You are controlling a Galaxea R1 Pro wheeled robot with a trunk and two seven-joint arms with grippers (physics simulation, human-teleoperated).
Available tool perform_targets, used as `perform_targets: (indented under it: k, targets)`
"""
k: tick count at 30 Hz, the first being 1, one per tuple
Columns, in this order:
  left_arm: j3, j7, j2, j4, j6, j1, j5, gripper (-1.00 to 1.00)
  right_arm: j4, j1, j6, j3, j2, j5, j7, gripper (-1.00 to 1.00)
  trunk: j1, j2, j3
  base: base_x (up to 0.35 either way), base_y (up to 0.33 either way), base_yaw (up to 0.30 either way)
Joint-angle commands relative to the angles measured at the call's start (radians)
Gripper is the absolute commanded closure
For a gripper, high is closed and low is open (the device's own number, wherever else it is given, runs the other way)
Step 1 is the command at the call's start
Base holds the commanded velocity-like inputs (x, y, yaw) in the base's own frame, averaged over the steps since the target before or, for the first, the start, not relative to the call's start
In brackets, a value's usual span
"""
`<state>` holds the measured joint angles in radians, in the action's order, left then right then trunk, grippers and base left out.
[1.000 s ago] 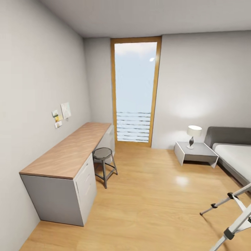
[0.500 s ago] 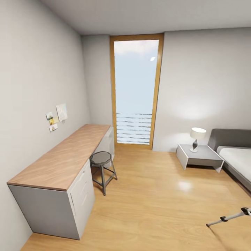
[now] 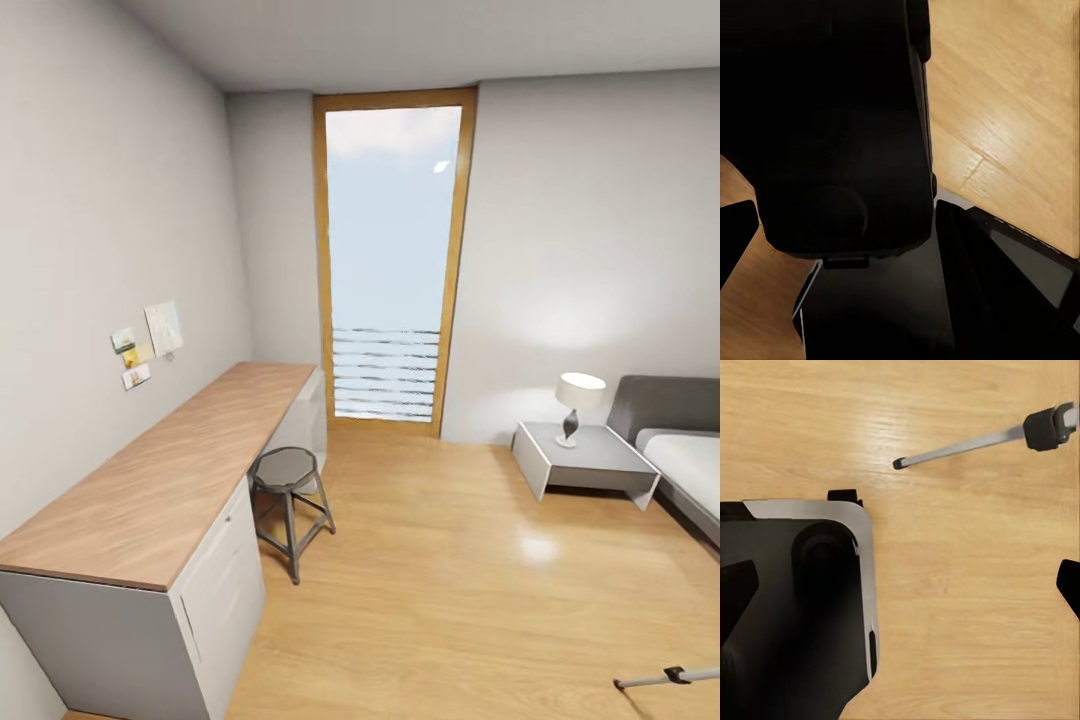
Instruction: Attach the digital camera to the camera tripod in the bedroom.
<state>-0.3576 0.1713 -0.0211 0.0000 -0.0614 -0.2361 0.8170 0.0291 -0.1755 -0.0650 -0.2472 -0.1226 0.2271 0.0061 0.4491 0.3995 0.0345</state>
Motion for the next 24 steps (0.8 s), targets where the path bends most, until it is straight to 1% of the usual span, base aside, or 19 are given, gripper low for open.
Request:
perform_targets:
  k: [1, 5, 8, 14, 18, 24]
  targets:
    - [-0.009, 0.004, 0.0, 0.0, -0.001, 0.0, 0.005, 1.0, 0.003, -0.001, -0.008, -0.009, 0.0, 0.008, 0.001, -1.0, 0.001, 0.001, 0.0, 0.325, 0.0, 0.0]
    - [-0.009, 0.004, 0.0, 0.0, -0.002, 0.0, 0.005, 1.0, 0.003, -0.001, -0.019, -0.009, 0.0, 0.005, 0.0, -1.0, 0.001, 0.001, 0.0, 0.326, 0.0, -0.017]
    - [-0.009, 0.004, 0.0, 0.0, -0.003, 0.0, 0.005, 1.0, 0.003, -0.001, -0.022, -0.009, 0.0, 0.005, 0.0, -1.0, 0.001, 0.001, 0.0, 0.326, 0.0, -0.115]
    - [-0.009, 0.005, 0.0, 0.0, -0.01, 0.0, 0.005, 1.0, 0.003, -0.001, -0.024, -0.009, 0.0, 0.007, 0.0, -1.0, 0.001, 0.001, 0.0, 0.325, 0.009, -0.181]
    - [-0.009, 0.005, 0.0, 0.0, -0.012, 0.0, 0.005, 1.0, 0.003, -0.001, -0.024, -0.01, 0.0, 0.007, 0.0, -1.0, 0.001, 0.001, 0.0, 0.32, 0.11, -0.123]
    - [-0.009, 0.005, 0.0, 0.0, -0.012, 0.0, 0.005, 1.0, 0.003, -0.001, -0.024, -0.009, 0.0, 0.007, 0.0, -1.0, 0.001, 0.001, 0.0, 0.318, 0.105, -0.228]
